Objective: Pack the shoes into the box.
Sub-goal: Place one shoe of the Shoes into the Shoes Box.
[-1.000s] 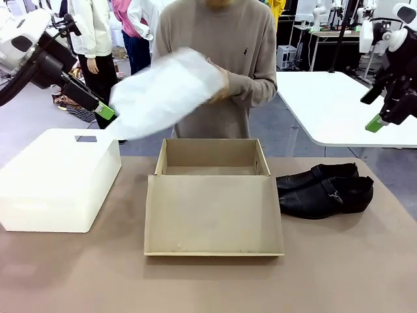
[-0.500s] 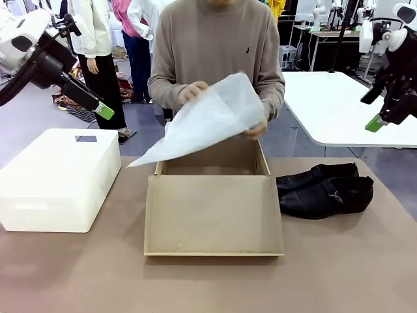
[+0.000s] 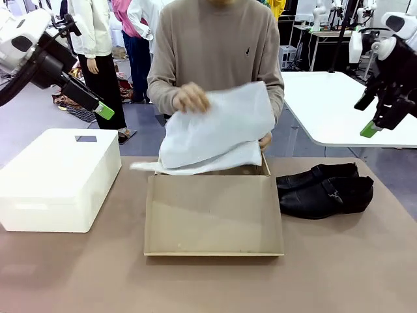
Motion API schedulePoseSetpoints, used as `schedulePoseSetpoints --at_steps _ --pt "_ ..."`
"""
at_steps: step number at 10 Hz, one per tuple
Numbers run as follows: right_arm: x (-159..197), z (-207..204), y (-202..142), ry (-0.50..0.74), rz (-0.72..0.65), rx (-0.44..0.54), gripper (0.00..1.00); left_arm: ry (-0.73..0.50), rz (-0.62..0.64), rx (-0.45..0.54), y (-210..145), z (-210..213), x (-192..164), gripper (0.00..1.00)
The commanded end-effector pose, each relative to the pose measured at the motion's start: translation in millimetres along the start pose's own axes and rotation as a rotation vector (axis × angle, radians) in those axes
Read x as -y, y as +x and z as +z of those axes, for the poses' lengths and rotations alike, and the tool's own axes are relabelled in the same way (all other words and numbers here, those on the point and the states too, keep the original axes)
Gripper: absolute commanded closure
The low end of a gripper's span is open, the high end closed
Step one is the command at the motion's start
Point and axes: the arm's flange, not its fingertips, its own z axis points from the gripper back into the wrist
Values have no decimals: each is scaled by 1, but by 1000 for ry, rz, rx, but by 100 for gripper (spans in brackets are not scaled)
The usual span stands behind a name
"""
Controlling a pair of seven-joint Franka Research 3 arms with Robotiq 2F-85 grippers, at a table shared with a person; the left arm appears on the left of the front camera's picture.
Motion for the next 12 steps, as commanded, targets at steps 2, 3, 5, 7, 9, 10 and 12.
schedulePoseSetpoints --at_steps 2,3,5,7,9,10,12 --pt "35 -11 -12 -22 90 -51 0 1 13 21 -1 -1 0 0" --pt "42 -21 -17 -34 124 -66 0 1 13 21 -1 -1 0 0" --pt "55 -42 -26 -28 111 -74 0 1 13 21 -1 -1 0 0" --pt "70 -67 -35 9 113 -72 0 1 13 21 -1 -1 0 0" --pt "80 -85 -42 67 97 -69 0 1 13 21 -1 -1 0 0" --pt "83 -90 -44 90 85 -69 0 1 13 21 -1 -1 0 0" --pt "70 -95 -42 65 69 -100 0 1 13 21 -1 -1 0 0"
